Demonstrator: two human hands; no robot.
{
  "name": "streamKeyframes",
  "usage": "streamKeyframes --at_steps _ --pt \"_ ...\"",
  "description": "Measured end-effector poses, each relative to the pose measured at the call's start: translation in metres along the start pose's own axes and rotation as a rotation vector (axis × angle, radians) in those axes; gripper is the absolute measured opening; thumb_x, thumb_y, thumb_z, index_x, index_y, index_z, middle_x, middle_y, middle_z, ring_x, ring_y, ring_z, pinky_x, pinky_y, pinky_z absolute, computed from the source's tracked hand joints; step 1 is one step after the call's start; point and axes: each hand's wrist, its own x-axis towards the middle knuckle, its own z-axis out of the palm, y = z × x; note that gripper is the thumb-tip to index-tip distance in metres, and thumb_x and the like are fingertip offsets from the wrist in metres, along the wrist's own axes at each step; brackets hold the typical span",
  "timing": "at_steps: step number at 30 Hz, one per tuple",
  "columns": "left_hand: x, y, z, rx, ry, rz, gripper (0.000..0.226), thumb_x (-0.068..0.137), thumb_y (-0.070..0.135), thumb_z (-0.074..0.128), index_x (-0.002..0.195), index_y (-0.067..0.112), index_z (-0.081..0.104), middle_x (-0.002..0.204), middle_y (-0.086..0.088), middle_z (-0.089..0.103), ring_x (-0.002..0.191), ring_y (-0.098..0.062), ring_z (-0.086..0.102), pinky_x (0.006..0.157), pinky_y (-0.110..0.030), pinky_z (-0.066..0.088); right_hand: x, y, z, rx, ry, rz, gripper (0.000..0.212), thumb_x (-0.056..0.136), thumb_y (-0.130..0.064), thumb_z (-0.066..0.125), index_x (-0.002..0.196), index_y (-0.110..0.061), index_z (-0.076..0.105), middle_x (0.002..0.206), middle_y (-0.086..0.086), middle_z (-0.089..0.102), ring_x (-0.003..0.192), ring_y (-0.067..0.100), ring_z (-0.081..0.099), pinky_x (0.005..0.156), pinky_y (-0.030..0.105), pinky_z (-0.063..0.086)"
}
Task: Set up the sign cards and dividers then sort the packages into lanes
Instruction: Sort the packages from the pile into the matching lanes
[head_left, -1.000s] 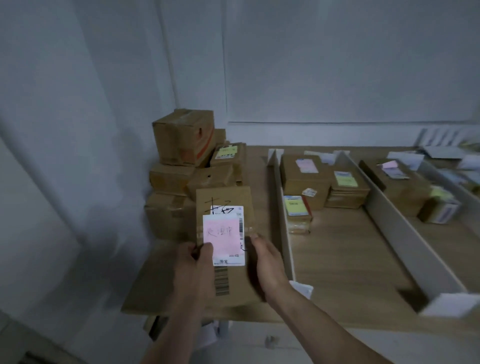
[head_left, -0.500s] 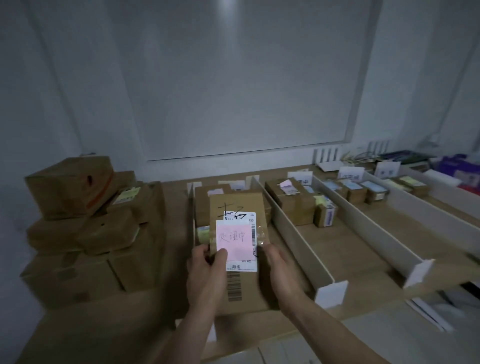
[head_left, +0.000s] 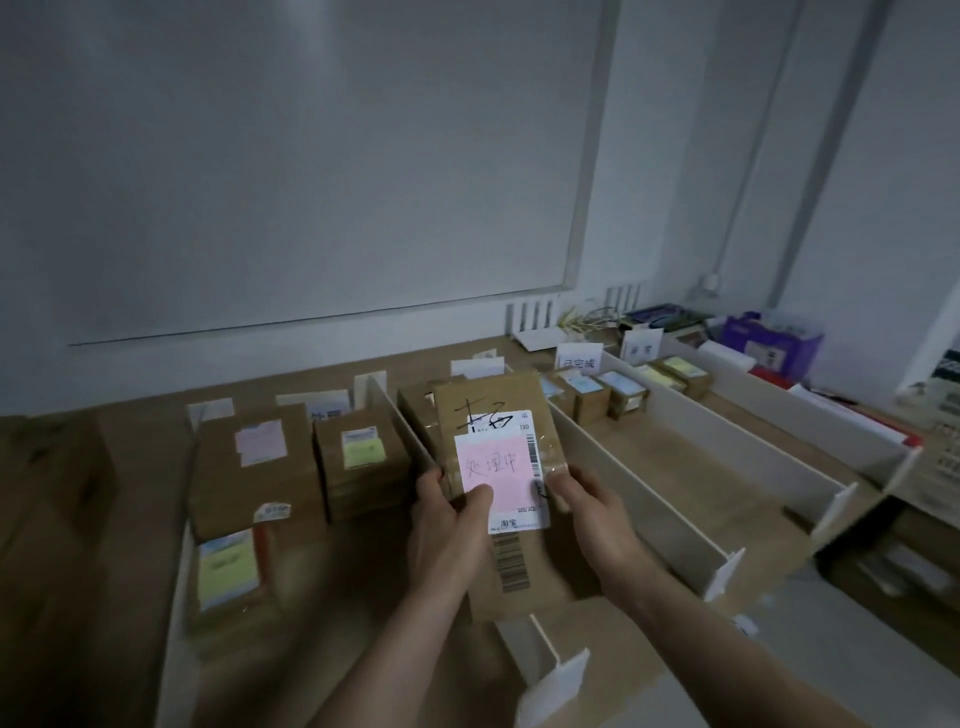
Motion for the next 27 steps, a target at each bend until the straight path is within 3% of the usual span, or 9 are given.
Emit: streamKeyframes --at_steps 2,6,9,11,14,19,24,27 --pt "0.022 0.009 0.021 0.002 -0.048 0.004 0.059 0.077 0.053 0.056 0.132 0.048 0.035 0.126 0.011 0.061 0.105 -0.019 0.062 0.091 -0.04 0.051 0.025 -0.005 -0.014 -0.043 0.019 -0.011 0.02 0.095 -0.041 0.063 0.112 -0.032 0.072 0.102 -0.011 0.076 0.099 0.012 0.07 0.094 0.039 0.053" --pt "0.051 0.021 0.057 -0.028 -0.086 0.003 0.045 0.088 0.039 0.061 0.13 0.04 0.043 0.117 0.015 0.063 0.101 -0.011 0.063 0.088 -0.038 0.054 0.067 -0.008 -0.037 -0.116 0.046 -0.017 0.007 0.096 -0.035 0.063 0.096 -0.037 0.069 0.102 -0.016 0.071 0.094 0.003 0.065 0.077 0.026 0.048" --pt "0.07 0.028 0.081 -0.035 -0.119 -0.033 0.038 0.089 0.036 0.061 0.121 0.043 0.042 0.106 0.019 0.063 0.095 -0.008 0.062 0.095 -0.042 0.052 0.096 -0.005 -0.051 -0.181 0.041 0.006 0.014 0.095 -0.038 0.062 0.108 -0.036 0.068 0.11 -0.011 0.071 0.096 0.006 0.064 0.076 0.027 0.047" --pt "0.082 0.031 0.097 -0.038 -0.124 -0.055 0.04 0.086 0.037 0.061 0.12 0.042 0.042 0.109 0.016 0.064 0.096 -0.01 0.063 0.094 -0.041 0.053 0.118 0.001 -0.061 -0.193 0.03 0.033 0.02 0.094 -0.038 0.064 0.114 -0.037 0.065 0.113 -0.009 0.07 0.096 0.007 0.064 0.075 0.028 0.047" --pt "0.101 0.028 0.121 -0.035 -0.108 -0.089 0.05 0.073 0.047 0.057 0.12 0.048 0.041 0.113 0.014 0.067 0.099 -0.015 0.066 0.092 -0.045 0.055 0.152 0.011 -0.073 -0.217 -0.026 0.043 0.009 0.096 -0.034 0.062 0.104 -0.038 0.062 0.098 -0.017 0.066 0.088 0.002 0.06 0.069 0.024 0.044" --pt "0.131 0.02 0.16 -0.09 -0.017 -0.166 0.044 0.081 0.038 0.06 0.121 0.046 0.043 0.11 0.013 0.069 0.094 -0.015 0.069 0.087 -0.046 0.058 0.216 0.036 -0.083 -0.223 -0.114 0.09 0.005 0.089 -0.029 0.068 0.092 -0.034 0.068 0.09 -0.011 0.074 0.089 0.012 0.07 0.088 0.038 0.055" --pt "0.148 0.018 0.196 -0.035 0.121 -0.222 0.045 0.094 0.031 0.061 0.134 0.029 0.042 0.118 0.004 0.067 0.089 -0.012 0.068 0.074 -0.034 0.059 0.271 0.06 -0.095 -0.247 -0.276 0.098 0.039 0.07 -0.047 0.068 0.105 -0.03 0.071 0.093 -0.009 0.078 0.088 0.014 0.074 0.091 0.044 0.057" --pt "0.151 0.021 0.213 0.028 0.198 -0.231 0.048 0.095 0.031 0.059 0.139 0.023 0.04 0.117 0.002 0.065 0.082 -0.007 0.063 0.057 -0.022 0.05 0.292 0.064 -0.104 -0.296 -0.336 0.093 0.048 0.068 -0.05 0.066 0.112 -0.032 0.069 0.097 -0.009 0.077 0.091 0.014 0.073 0.092 0.044 0.056"
